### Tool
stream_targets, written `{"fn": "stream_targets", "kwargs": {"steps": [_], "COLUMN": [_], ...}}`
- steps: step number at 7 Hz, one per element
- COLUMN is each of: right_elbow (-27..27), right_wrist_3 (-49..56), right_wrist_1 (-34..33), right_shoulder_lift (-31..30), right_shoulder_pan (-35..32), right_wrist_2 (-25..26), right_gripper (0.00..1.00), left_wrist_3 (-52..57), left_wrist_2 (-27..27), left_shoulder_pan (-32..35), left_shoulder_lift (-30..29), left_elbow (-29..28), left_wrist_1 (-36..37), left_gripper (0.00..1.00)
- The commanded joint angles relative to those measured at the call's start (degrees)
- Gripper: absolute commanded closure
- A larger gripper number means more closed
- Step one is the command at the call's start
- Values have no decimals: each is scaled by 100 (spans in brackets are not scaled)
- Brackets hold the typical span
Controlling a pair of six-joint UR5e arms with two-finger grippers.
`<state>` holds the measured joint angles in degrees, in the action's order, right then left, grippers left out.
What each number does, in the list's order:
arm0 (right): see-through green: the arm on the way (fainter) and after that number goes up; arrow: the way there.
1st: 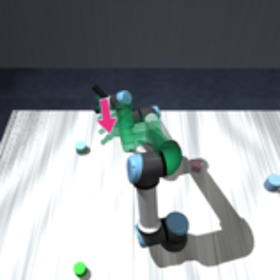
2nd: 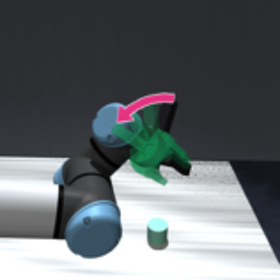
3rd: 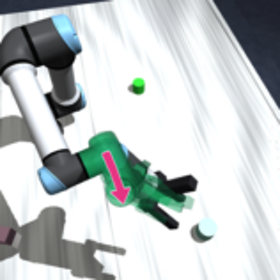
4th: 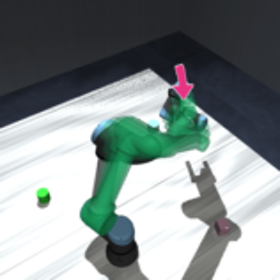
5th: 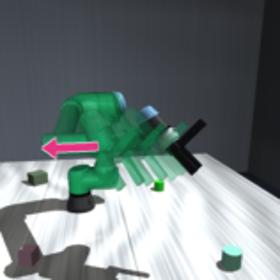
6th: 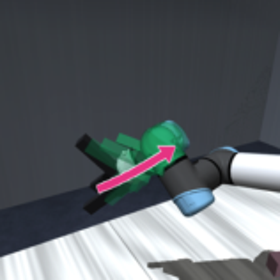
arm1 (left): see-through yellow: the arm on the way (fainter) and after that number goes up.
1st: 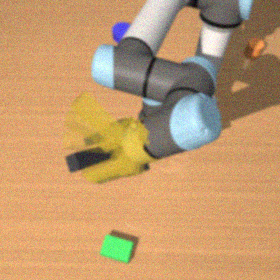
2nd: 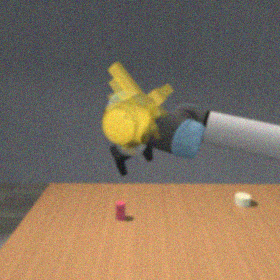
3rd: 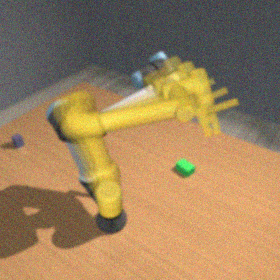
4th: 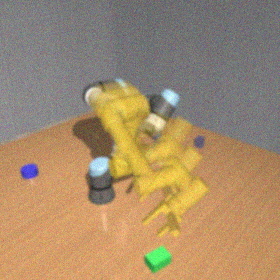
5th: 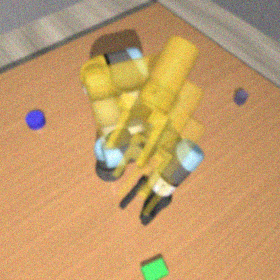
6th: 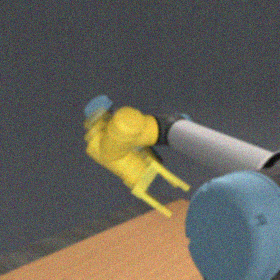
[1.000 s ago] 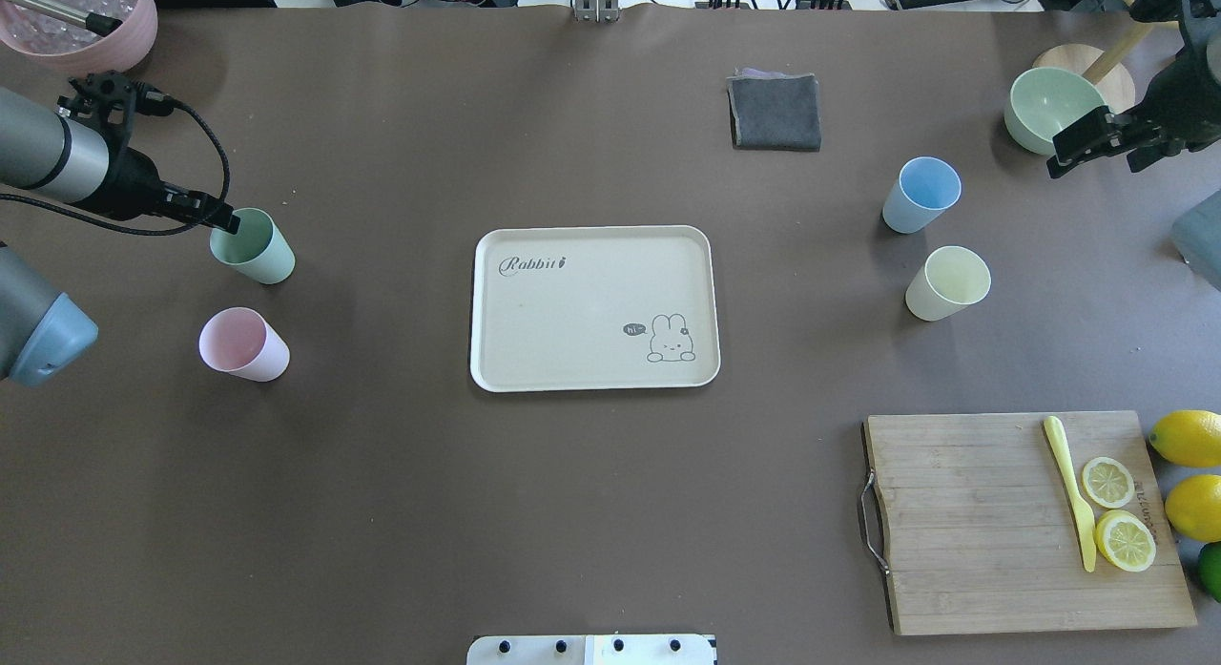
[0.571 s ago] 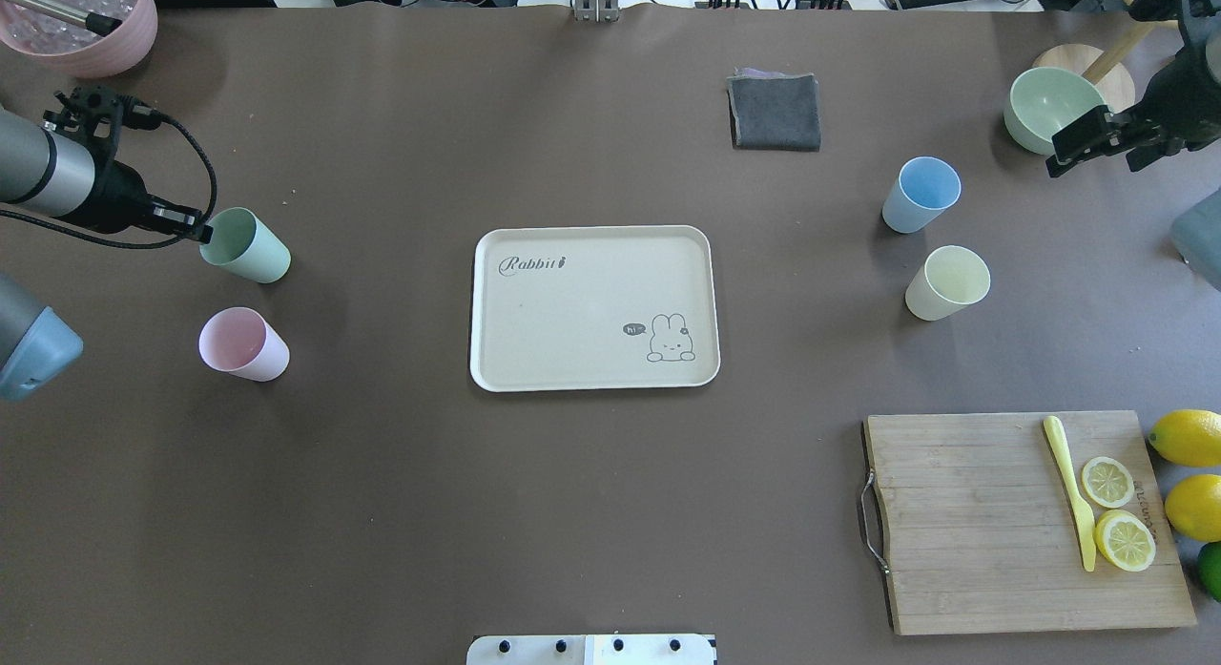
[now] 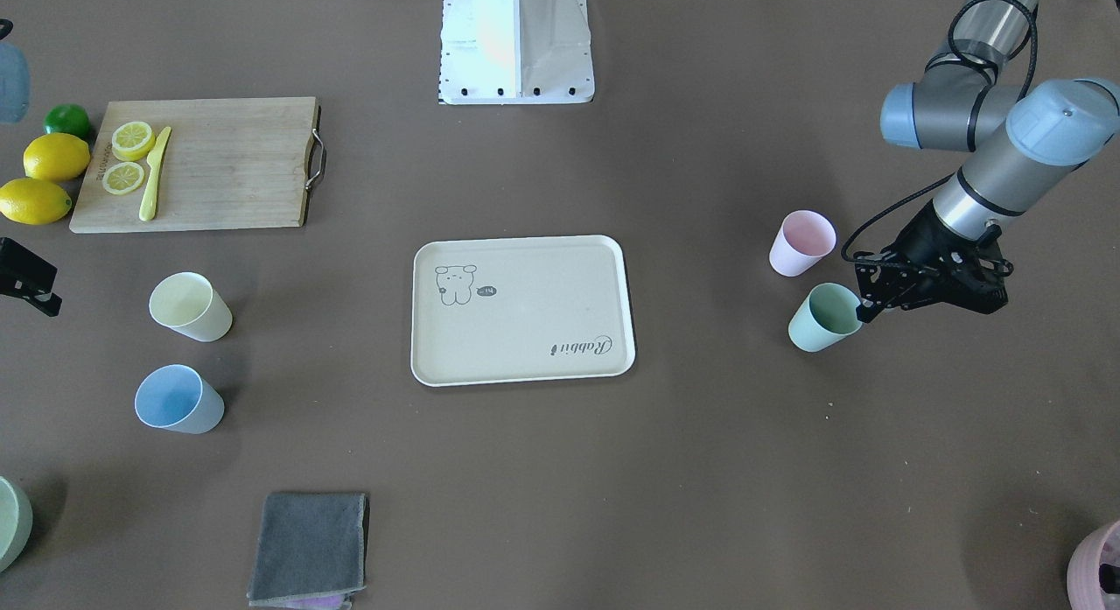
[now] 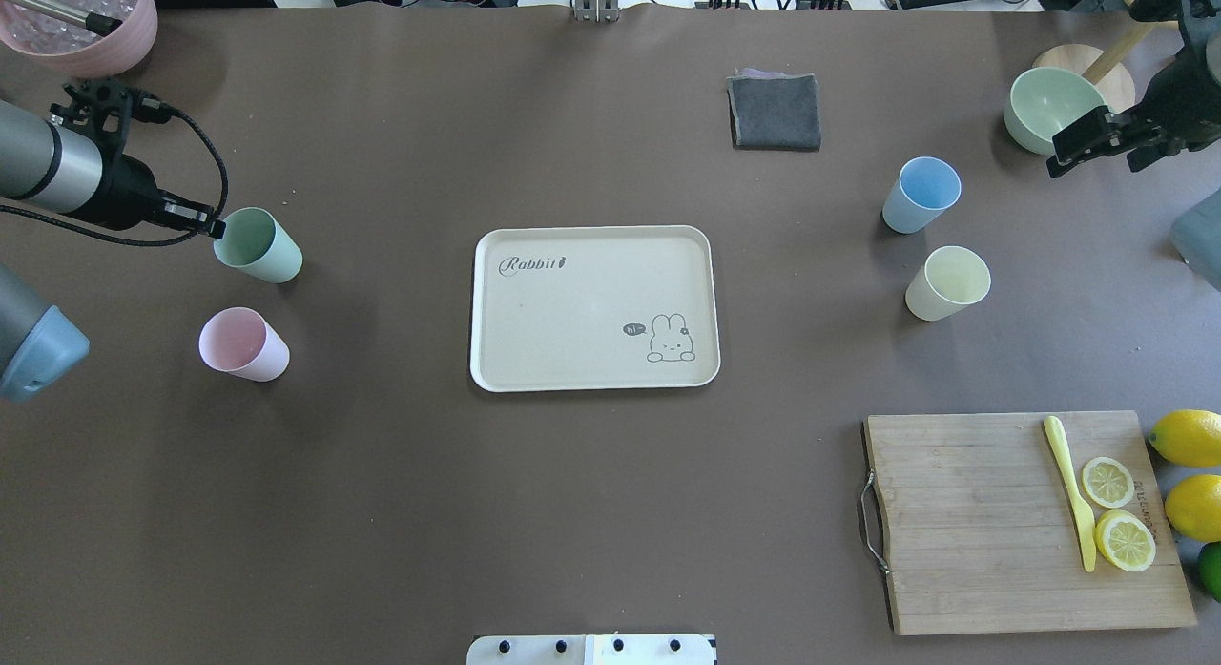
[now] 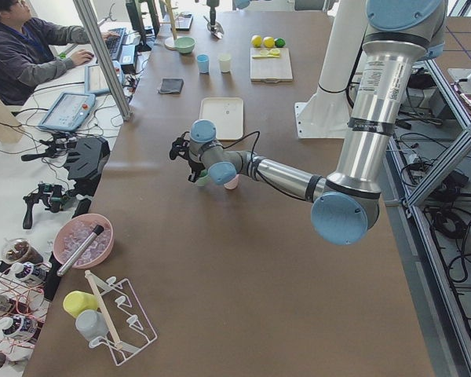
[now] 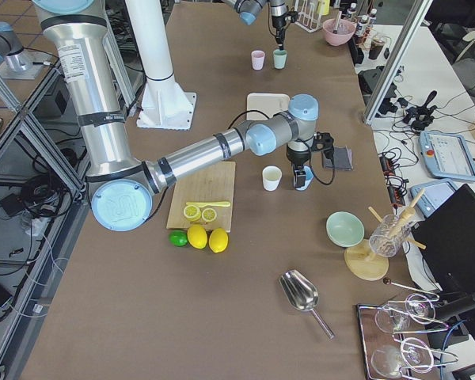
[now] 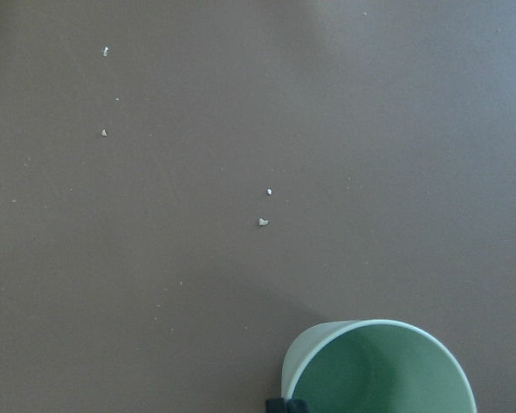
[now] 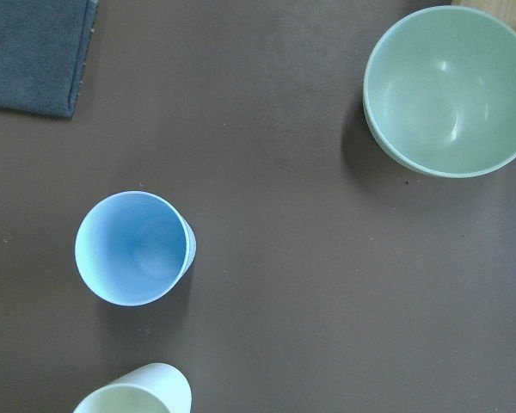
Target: Place all cups on tray
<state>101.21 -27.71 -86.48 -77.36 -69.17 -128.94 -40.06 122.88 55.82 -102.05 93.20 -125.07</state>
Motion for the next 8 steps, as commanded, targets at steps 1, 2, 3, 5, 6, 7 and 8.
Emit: {"fn": "stream_targets", "kwargs": {"steps": [1,2,3,5,6,7,8], "right_elbow": [-5,4,4,-5,-14,-14,-23], "right_wrist_3": [-7,-15,-15,-15,-15,-15,-15], "right_wrist_1": [0,-9,-9,-9,-9,-9,-9], "right_shoulder_lift": [-7,-16,-25,-25,-25,-25,-25], "right_shoulder_pan": [0,0,0,0,9,9,9], "right_wrist_2": [0,0,0,0,0,0,0], "right_gripper": [0,0,0,0,0,0,0], "left_wrist_3": [-385,-876,-1368,-1767,-1969,-2040,-2032], "left_wrist_2": [-9,-70,-550,-932,-1002,-1359,-1398], "left_shoulder_pan": [-10,-262,-831,-1231,-1354,-1511,-1522], "left_shoulder_lift": [-487,-943,-1279,-2061,-2386,-2607,-2722], "left_elbow": [652,699,656,341,9,-247,-441], "left_wrist_1": [1196,1578,1773,2335,2338,2312,2277], "left_gripper": [100,100,100,100,100,100,100]}}
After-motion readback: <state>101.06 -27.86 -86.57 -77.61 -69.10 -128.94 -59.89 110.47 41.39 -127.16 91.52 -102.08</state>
